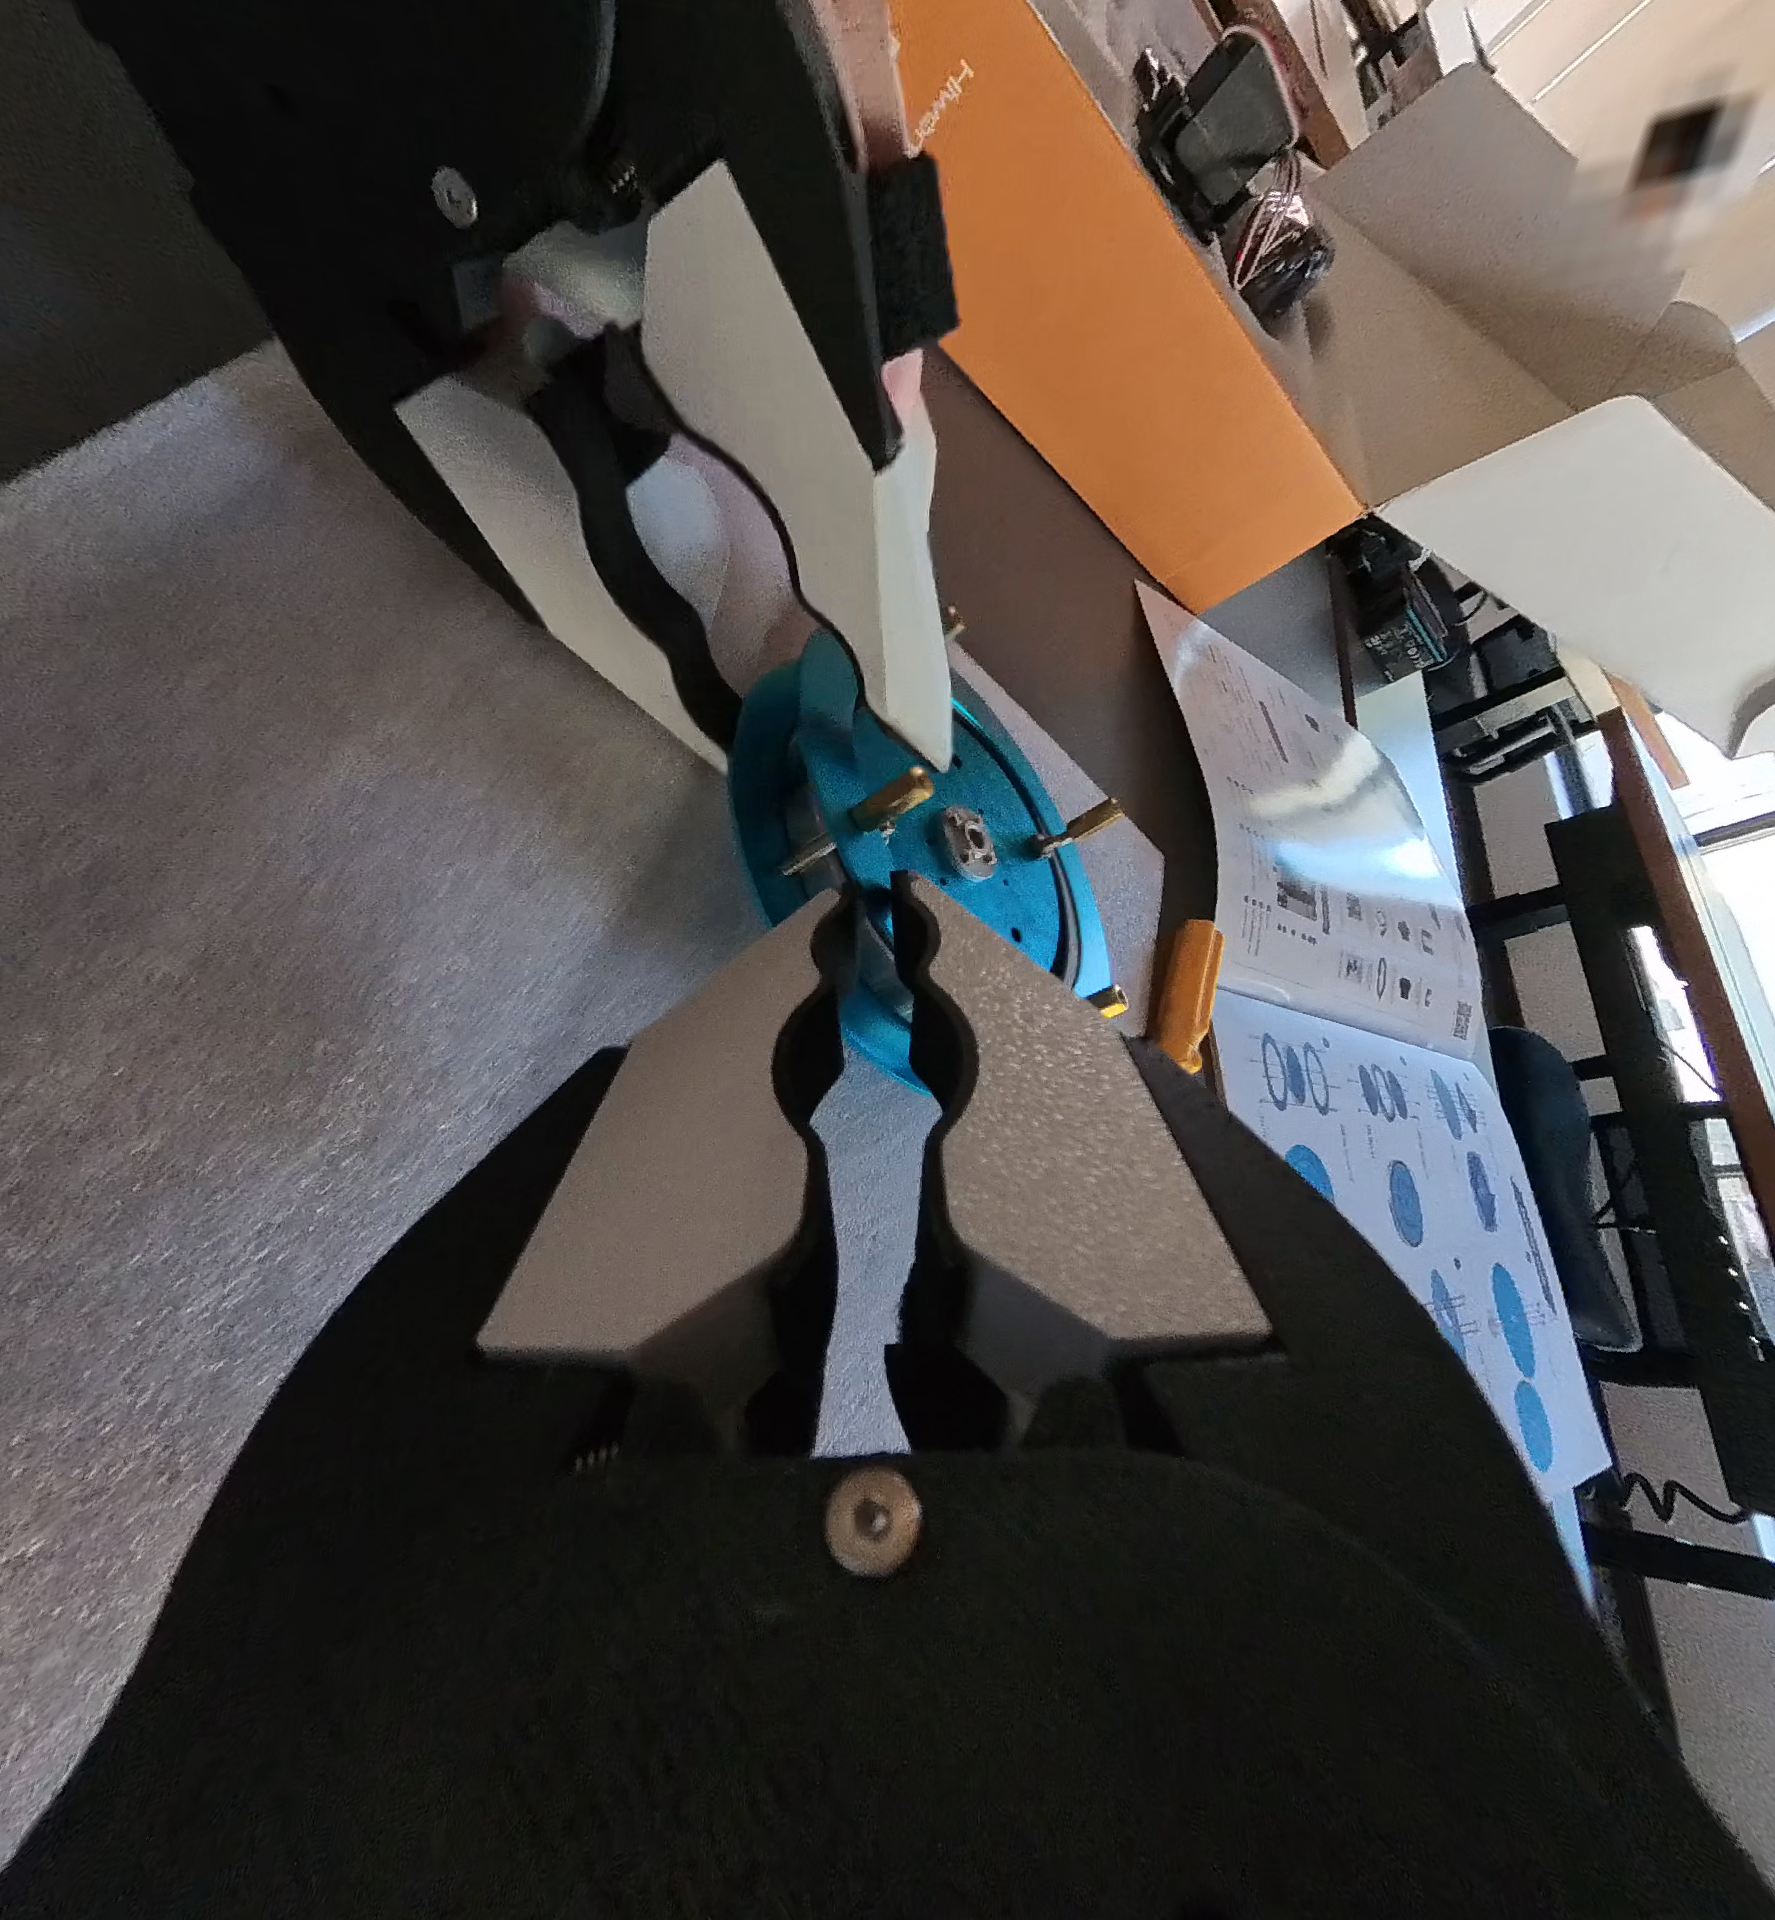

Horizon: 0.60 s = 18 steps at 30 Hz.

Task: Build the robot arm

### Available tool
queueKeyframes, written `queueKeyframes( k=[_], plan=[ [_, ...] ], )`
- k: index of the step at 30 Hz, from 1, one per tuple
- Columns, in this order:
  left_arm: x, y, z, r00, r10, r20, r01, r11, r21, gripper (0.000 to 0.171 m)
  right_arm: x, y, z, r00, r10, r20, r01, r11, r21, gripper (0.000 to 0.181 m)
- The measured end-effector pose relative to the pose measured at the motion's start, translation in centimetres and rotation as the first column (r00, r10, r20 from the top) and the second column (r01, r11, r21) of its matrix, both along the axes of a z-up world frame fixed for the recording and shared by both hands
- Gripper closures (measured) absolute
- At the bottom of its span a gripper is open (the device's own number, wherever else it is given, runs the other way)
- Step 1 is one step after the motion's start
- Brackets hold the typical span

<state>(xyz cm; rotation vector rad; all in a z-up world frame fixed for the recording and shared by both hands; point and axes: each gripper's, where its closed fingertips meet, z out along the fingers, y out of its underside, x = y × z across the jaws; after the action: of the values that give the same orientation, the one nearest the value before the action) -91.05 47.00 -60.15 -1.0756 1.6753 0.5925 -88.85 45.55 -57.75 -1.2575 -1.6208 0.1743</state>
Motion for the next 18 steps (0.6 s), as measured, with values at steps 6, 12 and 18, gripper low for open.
queueKeyframes(
  k=[6,12,18],
  plan=[
    [-0.2,1.0,-0.2,0.999,0.052,0.003,-0.052,0.998,0.040,0.150,-0.3,0.7,0.2,1.000,-0.005,-0.021,0.004,0.999,-0.046,0.177],
    [-0.8,1.6,1.0,0.996,0.064,0.059,-0.063,0.998,-0.024,0.158,0.4,0.9,0.3,0.996,0.043,-0.080,-0.051,0.993,-0.104,0.133],
    [-0.7,1.8,1.8,0.993,0.069,0.093,-0.060,0.993,-0.098,0.159,0.4,3.9,-0.4,1.000,-0.019,0.010,0.017,0.991,0.129,0.123]
  ],
)
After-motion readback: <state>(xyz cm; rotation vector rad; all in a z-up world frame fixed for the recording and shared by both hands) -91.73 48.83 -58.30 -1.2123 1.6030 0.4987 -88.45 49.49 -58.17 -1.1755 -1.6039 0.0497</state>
